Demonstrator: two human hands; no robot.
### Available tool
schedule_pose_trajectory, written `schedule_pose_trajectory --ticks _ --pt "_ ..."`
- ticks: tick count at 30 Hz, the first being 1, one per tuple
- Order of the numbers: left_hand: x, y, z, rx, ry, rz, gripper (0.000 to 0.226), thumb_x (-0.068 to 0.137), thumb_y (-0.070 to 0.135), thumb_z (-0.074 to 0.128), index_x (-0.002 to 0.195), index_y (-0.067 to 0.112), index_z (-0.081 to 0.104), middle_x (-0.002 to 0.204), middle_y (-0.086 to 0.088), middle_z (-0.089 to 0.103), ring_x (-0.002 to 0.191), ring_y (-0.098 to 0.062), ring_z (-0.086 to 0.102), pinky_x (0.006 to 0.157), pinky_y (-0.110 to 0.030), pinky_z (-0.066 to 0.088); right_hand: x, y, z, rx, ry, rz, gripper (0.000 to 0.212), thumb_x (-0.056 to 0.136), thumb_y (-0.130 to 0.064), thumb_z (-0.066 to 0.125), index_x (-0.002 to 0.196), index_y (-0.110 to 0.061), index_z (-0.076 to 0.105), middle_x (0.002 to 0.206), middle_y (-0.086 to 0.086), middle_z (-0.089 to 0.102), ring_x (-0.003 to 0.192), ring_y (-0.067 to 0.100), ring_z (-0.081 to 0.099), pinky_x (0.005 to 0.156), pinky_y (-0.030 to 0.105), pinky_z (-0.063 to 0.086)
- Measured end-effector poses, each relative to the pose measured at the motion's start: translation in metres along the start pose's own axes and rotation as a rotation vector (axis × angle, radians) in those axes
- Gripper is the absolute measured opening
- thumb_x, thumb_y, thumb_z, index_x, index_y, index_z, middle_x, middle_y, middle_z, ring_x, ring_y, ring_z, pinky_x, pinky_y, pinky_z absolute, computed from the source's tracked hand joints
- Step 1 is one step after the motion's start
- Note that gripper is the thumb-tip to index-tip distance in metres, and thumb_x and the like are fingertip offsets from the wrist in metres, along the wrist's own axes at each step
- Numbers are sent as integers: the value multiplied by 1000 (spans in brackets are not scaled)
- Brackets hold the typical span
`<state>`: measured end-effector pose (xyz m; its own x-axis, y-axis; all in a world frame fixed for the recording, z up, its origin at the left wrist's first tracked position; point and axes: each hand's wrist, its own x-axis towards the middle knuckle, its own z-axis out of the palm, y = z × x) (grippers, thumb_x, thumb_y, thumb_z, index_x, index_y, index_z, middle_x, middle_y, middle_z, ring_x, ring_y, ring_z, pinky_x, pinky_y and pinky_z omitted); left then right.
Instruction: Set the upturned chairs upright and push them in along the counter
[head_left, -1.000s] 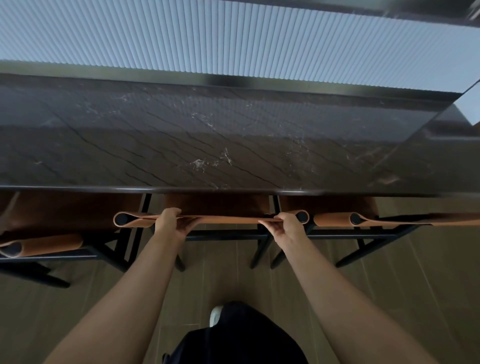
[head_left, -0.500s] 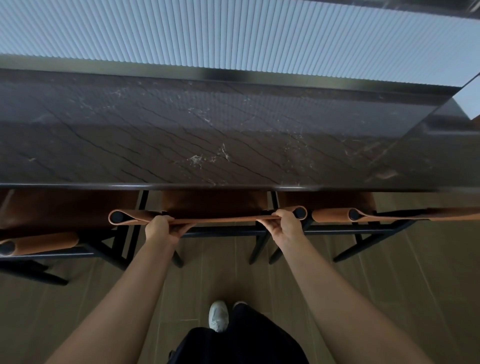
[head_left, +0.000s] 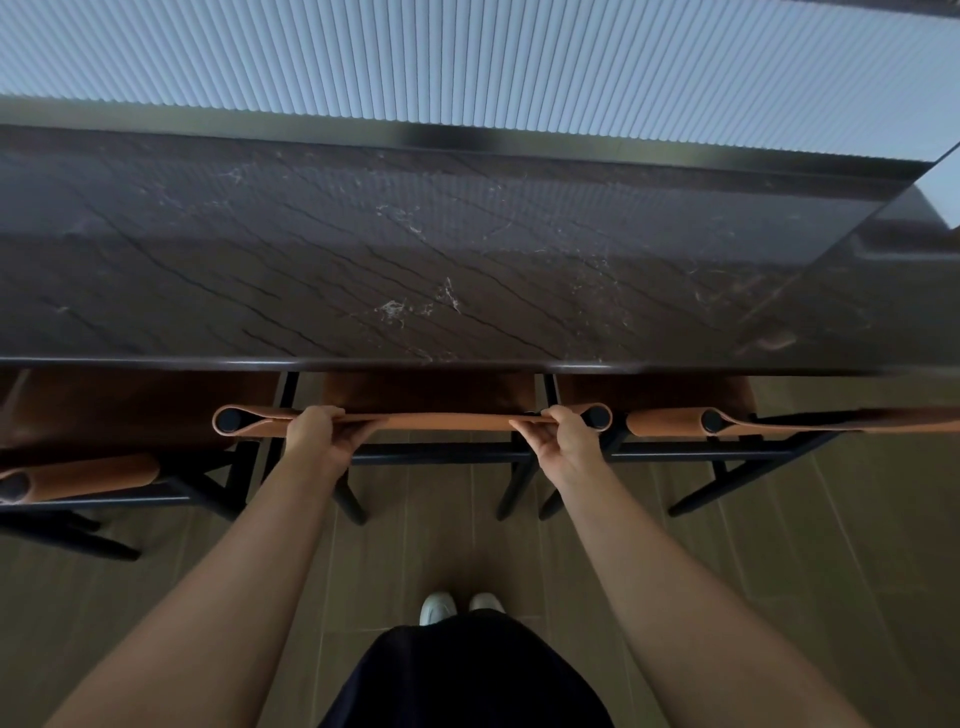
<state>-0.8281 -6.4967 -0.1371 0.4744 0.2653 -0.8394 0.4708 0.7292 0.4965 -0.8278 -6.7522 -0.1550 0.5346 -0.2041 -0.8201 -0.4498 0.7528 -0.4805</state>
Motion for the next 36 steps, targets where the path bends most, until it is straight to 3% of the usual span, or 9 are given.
schedule_pose_trajectory --ticks 5,9,12,16,22,26,29,32,36 --pt "-3 -1 -5 2 -5 -28 37 96 -6 42 131 7 44 111 -21 55 100 -40 58 81 -57 55 -5 0 -6 -45 -24 -7 16 94 2 57 111 2 56 108 25 63 104 39 63 72 47 57" --pt "-8 -6 -10 -6 -17 -46 39 96 -6 40 134 6 43 124 -20 52 112 -42 55 72 -57 55 -8 -3 -10 -57 -24 5 13 96 1 53 110 1 54 102 24 61 96 37 62 81 50 55" --pt "-11 -11 -11 -38 -24 -36 42 97 -7 38 136 6 41 125 -20 50 121 -42 51 80 -59 51 -10 -3 -12 -66 -24 9 10 96 1 53 107 1 53 101 23 61 103 38 61 82 51 54" --pt "-12 -15 -15 -59 -24 -37 44 96 -9 36 138 4 40 132 -21 49 124 -43 49 90 -61 48 -12 -4 -12 -81 -31 14 4 97 1 52 99 -1 54 97 22 62 97 37 62 84 52 53" --pt "-5 -8 -19 -10 -51 -31 41 96 -8 38 136 2 39 131 -23 50 118 -43 53 90 -57 51 -13 -3 -8 -75 -38 13 12 96 2 52 108 1 53 98 22 61 101 37 62 82 52 54" --pt "3 2 -18 48 -75 -63 37 96 -5 42 132 5 42 126 -22 53 100 -41 60 87 -55 54 -12 0 -6 -63 -17 -8 23 96 1 54 118 1 53 113 24 59 89 36 63 79 50 56" --pt "9 4 -17 31 -95 -62 31 96 -6 42 126 4 43 127 -22 53 106 -40 59 90 -55 52 -9 0 -4 -37 -3 -12 19 95 4 53 114 -1 53 121 24 56 87 36 62 80 51 56" --pt "11 8 -15 33 -94 -51 28 96 -6 42 123 4 43 126 -22 53 108 -40 59 84 -54 55 -8 0 1 -15 -8 -9 9 95 6 52 98 -2 53 121 24 54 87 36 61 86 53 55" --pt "10 15 -17 57 -99 -39 37 97 -5 43 133 6 41 125 -21 54 110 -40 59 65 -51 59 -13 8 4 -10 -9 -19 26 94 5 54 121 1 53 122 25 57 91 36 63 80 51 57"
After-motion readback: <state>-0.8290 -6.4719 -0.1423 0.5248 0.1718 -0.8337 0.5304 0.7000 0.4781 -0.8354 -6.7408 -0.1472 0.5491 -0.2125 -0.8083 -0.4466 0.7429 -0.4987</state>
